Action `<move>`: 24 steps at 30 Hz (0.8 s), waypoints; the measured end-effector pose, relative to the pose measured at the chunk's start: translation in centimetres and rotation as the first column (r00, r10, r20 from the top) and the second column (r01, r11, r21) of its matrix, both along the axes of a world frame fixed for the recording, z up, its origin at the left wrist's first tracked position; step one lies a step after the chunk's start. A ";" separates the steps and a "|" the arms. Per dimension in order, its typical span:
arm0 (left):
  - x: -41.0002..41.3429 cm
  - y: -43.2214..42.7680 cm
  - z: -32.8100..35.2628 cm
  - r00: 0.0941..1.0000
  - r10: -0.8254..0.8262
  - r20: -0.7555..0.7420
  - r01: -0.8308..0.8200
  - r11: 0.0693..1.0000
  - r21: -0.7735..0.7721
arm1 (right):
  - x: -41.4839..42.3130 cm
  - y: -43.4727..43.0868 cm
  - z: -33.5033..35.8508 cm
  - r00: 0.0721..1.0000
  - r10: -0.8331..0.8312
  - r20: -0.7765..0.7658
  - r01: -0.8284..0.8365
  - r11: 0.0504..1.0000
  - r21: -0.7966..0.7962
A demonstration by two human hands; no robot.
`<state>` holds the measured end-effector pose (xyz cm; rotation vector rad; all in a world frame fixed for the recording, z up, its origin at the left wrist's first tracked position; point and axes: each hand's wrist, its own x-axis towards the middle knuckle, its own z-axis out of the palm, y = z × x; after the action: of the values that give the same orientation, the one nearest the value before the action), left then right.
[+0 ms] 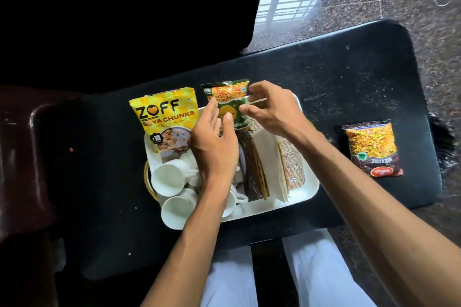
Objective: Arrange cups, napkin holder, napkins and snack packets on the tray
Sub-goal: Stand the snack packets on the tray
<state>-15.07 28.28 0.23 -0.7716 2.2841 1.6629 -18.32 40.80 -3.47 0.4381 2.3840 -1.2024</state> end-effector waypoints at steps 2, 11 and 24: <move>0.3 1.4 0.8 0.998 -0.037 -0.045 0.038 0.999 0.017 | 0.8 1.3 0.8 0.991 -0.100 -0.084 0.098 0.995 -0.027; 3.4 13.2 1.5 0.916 -0.391 -0.095 0.398 0.915 0.068 | 12.3 13.3 2.0 0.926 -0.362 -0.104 0.371 0.925 0.085; 7.8 19.8 -3.5 0.608 -0.770 0.196 0.793 0.600 -0.102 | 18.2 20.8 -1.9 0.891 -0.401 0.213 0.339 0.899 0.275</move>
<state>-7.26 48.11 -3.30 0.1522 2.1815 0.9506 -0.10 61.61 -5.38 1.1067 2.2704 -0.9375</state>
